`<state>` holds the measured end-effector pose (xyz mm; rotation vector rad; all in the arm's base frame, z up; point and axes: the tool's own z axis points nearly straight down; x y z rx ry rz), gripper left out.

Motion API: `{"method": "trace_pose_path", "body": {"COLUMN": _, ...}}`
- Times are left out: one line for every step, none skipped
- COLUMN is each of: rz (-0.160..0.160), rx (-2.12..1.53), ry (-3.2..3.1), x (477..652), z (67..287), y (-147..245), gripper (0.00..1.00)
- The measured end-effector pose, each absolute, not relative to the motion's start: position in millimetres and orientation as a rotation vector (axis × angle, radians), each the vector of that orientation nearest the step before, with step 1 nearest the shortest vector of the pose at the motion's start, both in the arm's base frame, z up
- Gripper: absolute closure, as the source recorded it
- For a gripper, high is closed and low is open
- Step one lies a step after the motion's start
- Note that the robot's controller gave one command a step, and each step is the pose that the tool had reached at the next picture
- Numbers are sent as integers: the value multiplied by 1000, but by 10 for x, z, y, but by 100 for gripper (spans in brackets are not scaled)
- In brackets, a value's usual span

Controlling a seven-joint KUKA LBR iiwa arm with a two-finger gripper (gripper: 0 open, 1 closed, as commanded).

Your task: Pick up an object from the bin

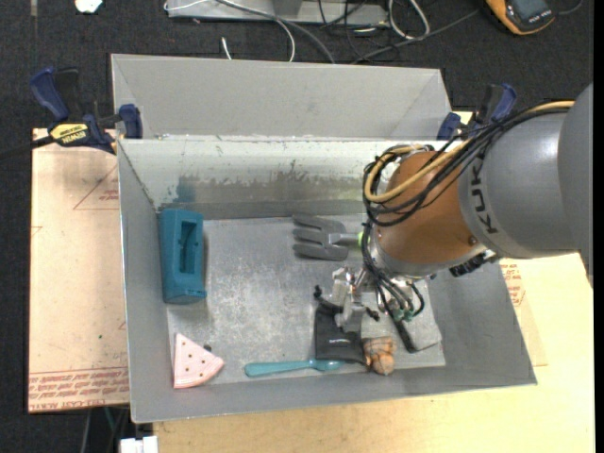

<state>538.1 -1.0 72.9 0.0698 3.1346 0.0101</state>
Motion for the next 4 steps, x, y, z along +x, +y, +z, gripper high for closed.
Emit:
{"method": "trace_pose_path", "body": {"rz": 12, "rx": 101, "ry": 3133, "x": 5369, "z": 1127, "y": -88, "gripper": 100}}
{"method": "trace_pose_path", "body": {"rz": 11, "rx": 94, "ry": 3143, "x": 5306, "z": 1327, "y": -52, "gripper": 100}}
{"method": "trace_pose_path", "body": {"rz": 12, "rx": 74, "ry": 3129, "x": 5221, "z": 1337, "y": -73, "gripper": 100}}
{"method": "trace_pose_path", "body": {"rz": 13, "rx": 94, "ry": 3137, "x": 5255, "z": 1947, "y": -159, "gripper": 100}}
